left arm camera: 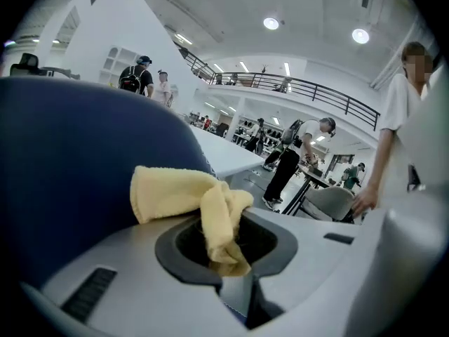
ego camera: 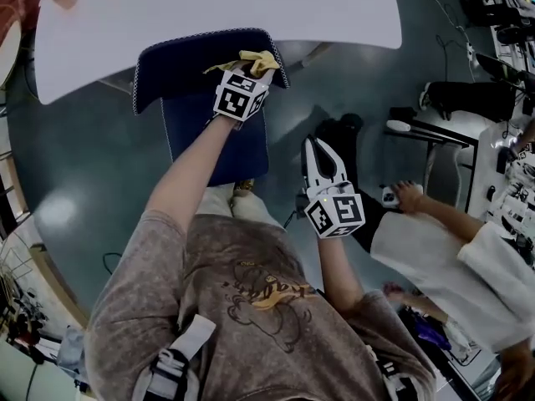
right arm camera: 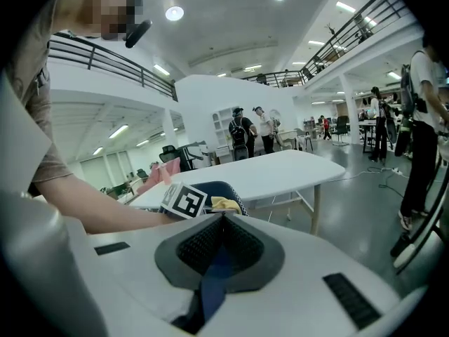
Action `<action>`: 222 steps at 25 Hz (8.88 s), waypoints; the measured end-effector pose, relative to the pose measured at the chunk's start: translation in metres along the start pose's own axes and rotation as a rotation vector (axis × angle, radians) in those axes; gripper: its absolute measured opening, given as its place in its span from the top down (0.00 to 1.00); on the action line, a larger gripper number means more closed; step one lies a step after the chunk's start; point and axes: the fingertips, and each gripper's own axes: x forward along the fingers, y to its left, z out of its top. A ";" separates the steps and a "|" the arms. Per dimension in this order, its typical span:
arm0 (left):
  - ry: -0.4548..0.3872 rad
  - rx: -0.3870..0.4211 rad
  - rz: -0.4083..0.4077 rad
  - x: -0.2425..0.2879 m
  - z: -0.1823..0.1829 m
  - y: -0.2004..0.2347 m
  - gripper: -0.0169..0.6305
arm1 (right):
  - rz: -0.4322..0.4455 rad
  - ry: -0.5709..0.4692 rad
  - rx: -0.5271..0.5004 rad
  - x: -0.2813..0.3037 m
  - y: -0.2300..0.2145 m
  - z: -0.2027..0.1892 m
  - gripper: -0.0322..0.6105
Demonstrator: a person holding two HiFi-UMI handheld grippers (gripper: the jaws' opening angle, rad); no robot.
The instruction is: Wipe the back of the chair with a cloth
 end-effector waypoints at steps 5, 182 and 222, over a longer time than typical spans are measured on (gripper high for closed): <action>0.014 0.011 -0.096 0.004 -0.009 -0.024 0.86 | -0.005 0.005 -0.001 -0.004 -0.003 -0.005 0.91; 0.143 -0.210 0.165 0.029 -0.238 0.126 0.86 | 0.103 0.265 0.102 0.062 0.000 -0.171 0.91; -0.185 -0.016 0.044 -0.186 -0.004 -0.045 0.86 | 0.226 0.089 0.014 0.006 0.038 -0.058 0.91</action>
